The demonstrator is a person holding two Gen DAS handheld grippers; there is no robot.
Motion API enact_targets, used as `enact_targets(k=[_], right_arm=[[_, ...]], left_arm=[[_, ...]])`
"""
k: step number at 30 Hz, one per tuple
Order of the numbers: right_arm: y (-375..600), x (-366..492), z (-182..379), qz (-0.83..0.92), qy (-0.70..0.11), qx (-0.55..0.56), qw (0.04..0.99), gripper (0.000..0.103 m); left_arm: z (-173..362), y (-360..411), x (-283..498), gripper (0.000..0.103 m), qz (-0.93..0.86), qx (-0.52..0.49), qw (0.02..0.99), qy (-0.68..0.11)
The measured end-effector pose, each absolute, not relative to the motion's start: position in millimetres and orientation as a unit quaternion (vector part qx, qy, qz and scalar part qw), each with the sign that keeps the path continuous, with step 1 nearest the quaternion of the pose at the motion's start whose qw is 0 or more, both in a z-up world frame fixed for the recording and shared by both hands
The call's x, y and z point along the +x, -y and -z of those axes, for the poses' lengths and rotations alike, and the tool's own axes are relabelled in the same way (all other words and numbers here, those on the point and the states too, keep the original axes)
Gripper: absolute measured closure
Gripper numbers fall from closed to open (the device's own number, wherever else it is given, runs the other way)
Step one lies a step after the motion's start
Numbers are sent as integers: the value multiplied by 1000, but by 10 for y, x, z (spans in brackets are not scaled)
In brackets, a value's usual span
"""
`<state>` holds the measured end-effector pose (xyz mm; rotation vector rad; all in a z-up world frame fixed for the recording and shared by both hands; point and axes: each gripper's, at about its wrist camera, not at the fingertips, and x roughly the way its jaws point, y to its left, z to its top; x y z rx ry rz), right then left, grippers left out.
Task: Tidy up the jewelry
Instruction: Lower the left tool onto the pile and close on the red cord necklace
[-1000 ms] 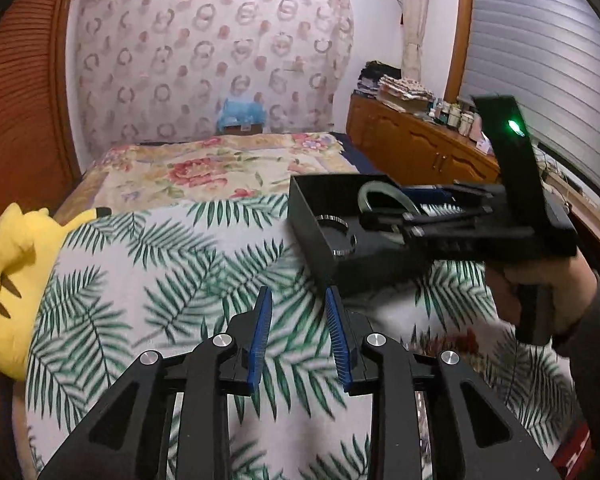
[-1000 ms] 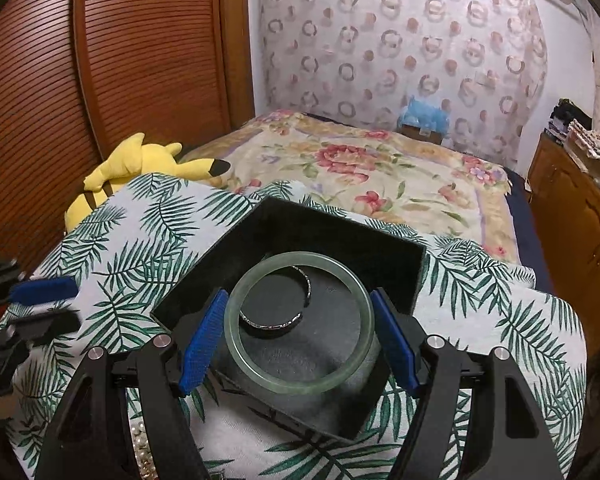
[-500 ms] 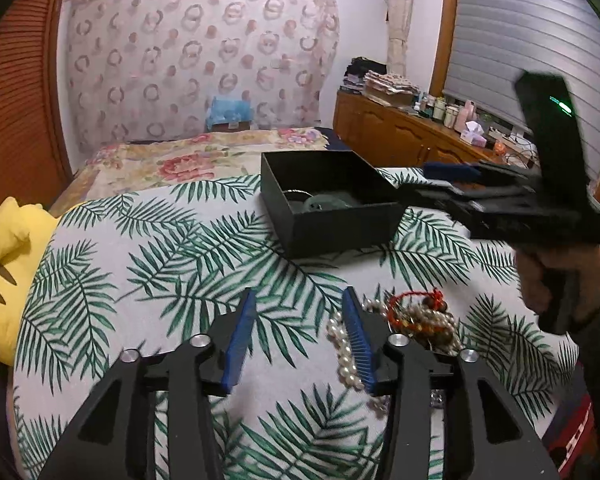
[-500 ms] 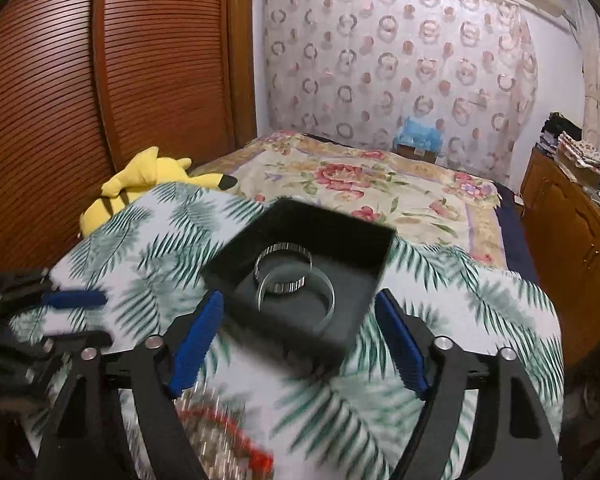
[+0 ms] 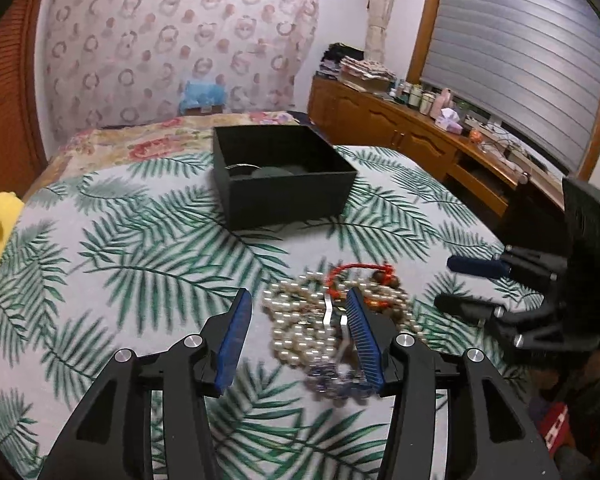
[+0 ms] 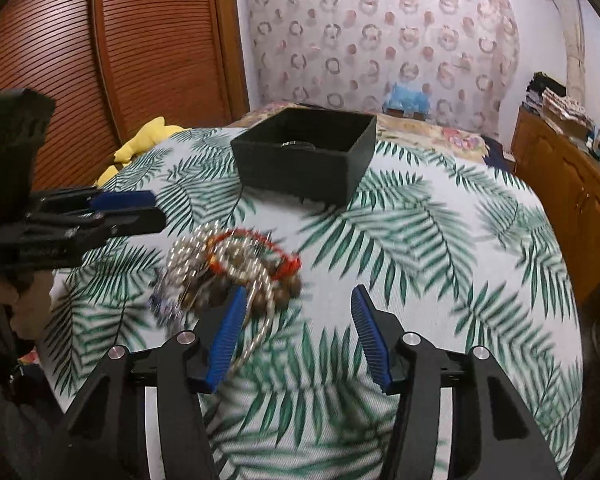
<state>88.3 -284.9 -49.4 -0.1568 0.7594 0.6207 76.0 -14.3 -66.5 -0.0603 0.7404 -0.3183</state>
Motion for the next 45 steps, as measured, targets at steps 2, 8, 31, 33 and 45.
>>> enact_targets(k=[2, 8, 31, 33, 45], right_arm=[[2853, 853, 519, -294, -367, -82, 879, 51], [2918, 814, 620, -292, -376, -76, 876, 57], [2963, 773, 615, -302, -364, -65, 879, 57], [2960, 774, 620, -302, -364, -65, 879, 57], [2961, 772, 620, -302, -364, -65, 879, 57]], left_arm=[[674, 200, 771, 56, 161, -31, 917, -364], [729, 327, 868, 58, 174, -44, 907, -381], [884, 415, 1094, 95, 189, -67, 892, -405], [883, 439, 1097, 103, 184, -57, 894, -404], [706, 429, 1075, 103, 161, -27, 912, -377]])
